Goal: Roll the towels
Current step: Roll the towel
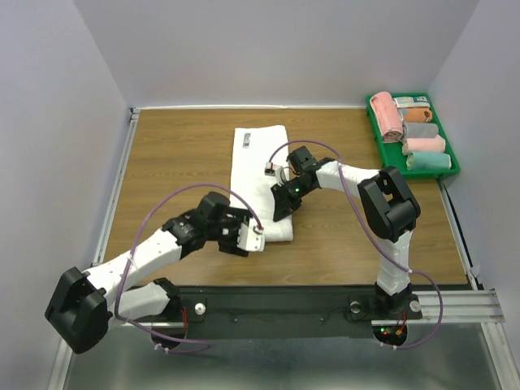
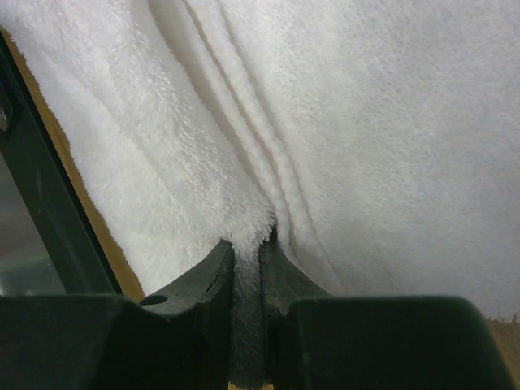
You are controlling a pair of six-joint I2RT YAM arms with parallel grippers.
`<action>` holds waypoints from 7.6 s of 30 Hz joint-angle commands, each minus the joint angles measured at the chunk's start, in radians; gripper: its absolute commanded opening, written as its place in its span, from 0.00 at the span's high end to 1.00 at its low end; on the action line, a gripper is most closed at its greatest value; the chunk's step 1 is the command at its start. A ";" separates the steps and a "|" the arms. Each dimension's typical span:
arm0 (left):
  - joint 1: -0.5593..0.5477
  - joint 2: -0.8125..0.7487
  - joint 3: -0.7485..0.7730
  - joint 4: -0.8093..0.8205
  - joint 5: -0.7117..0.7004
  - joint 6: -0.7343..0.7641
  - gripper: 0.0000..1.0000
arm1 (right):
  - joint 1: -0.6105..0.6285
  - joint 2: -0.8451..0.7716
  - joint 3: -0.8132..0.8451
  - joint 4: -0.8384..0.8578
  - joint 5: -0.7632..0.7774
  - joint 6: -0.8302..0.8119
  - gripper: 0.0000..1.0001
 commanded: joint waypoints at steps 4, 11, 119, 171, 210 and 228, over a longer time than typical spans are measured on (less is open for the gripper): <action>-0.202 -0.001 -0.179 0.312 -0.242 -0.043 0.14 | -0.003 0.080 -0.007 -0.031 0.121 -0.052 0.94; -0.245 0.068 -0.280 0.563 -0.376 -0.081 0.13 | -0.003 0.103 -0.017 -0.030 0.121 -0.063 0.94; 0.500 0.753 0.534 -0.621 0.589 0.003 0.21 | 0.165 -0.173 -0.219 -0.067 -0.170 -0.106 0.99; -0.216 0.205 -0.132 0.030 -0.172 -0.094 0.80 | 0.025 0.235 0.160 -0.211 -0.129 0.043 0.87; 0.223 1.050 0.588 -0.709 0.236 0.107 1.00 | 0.391 -0.580 -0.274 0.129 0.600 -0.486 0.22; 0.247 1.061 0.614 -0.710 0.258 0.112 1.00 | 0.459 -0.382 -0.409 0.386 0.640 -0.557 0.37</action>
